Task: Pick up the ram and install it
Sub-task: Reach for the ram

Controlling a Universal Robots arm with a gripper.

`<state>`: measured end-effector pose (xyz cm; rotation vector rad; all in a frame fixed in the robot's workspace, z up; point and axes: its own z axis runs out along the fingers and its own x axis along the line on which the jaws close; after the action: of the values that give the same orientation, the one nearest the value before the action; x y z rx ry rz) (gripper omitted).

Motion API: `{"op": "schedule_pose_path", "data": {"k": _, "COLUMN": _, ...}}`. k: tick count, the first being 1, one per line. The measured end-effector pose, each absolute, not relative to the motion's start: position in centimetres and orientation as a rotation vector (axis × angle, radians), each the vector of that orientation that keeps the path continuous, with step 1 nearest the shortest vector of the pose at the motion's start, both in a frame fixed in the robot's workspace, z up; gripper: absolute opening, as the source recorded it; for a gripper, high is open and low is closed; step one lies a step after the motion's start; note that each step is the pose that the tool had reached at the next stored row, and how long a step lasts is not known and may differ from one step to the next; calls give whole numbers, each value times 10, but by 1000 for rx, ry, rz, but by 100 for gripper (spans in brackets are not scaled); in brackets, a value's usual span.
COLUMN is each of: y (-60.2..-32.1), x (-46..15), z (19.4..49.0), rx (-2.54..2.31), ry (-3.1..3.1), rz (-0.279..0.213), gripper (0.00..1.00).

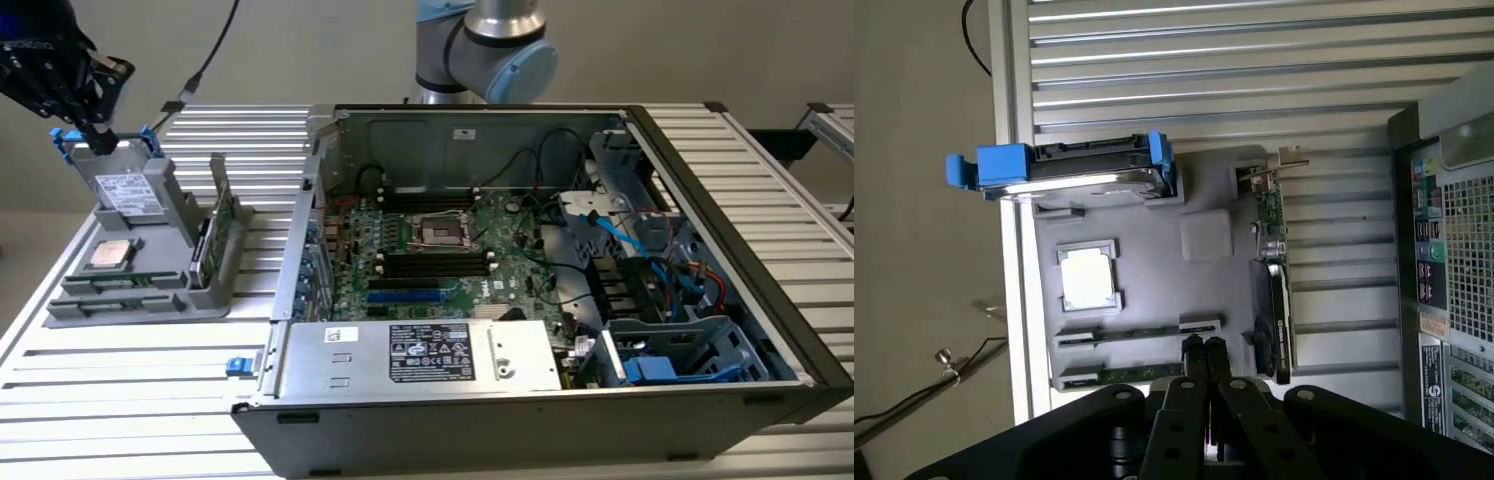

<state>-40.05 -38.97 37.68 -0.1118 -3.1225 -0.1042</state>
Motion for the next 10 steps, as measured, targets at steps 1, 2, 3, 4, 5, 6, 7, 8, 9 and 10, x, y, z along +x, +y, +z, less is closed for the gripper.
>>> {"op": "schedule_pose_path", "data": {"k": 1, "y": -390, "x": -405, "z": 377, "rx": -112, "ry": -3122, "rz": -105, "gripper": 10}}
{"op": "schedule_pose_path", "data": {"k": 2, "y": -390, "x": -410, "z": 377, "rx": -112, "ry": -3122, "rz": -106, "gripper": 10}}
{"op": "schedule_pose_path", "data": {"k": 3, "y": -390, "x": -414, "z": 377, "rx": -112, "ry": -3122, "rz": -107, "gripper": 10}}
{"op": "schedule_pose_path", "data": {"k": 4, "y": -390, "x": -419, "z": 376, "rx": -112, "ry": -3122, "rz": -108, "gripper": 10}}
{"op": "schedule_pose_path", "data": {"k": 5, "y": -389, "x": -423, "z": 376, "rx": -112, "ry": -3122, "rz": -109, "gripper": 10}}
{"op": "schedule_pose_path", "data": {"k": 6, "y": -389, "x": -424, "z": 376, "rx": -112, "ry": -3122, "rz": -109, "gripper": 10}}
{"op": "schedule_pose_path", "data": {"k": 7, "y": -389, "x": -424, "z": 376, "rx": -112, "ry": -3122, "rz": -109, "gripper": 10}}
{"op": "schedule_pose_path", "data": {"k": 8, "y": -389, "x": -424, "z": 376, "rx": -112, "ry": -3122, "rz": -109, "gripper": 10}}
{"op": "schedule_pose_path", "data": {"k": 9, "y": -390, "x": -424, "z": 376, "rx": -112, "ry": -3121, "rz": -109, "gripper": 10}}
{"op": "schedule_pose_path", "data": {"k": 10, "y": -390, "x": -424, "z": 376, "rx": -112, "ry": -3122, "rz": -109, "gripper": 10}}
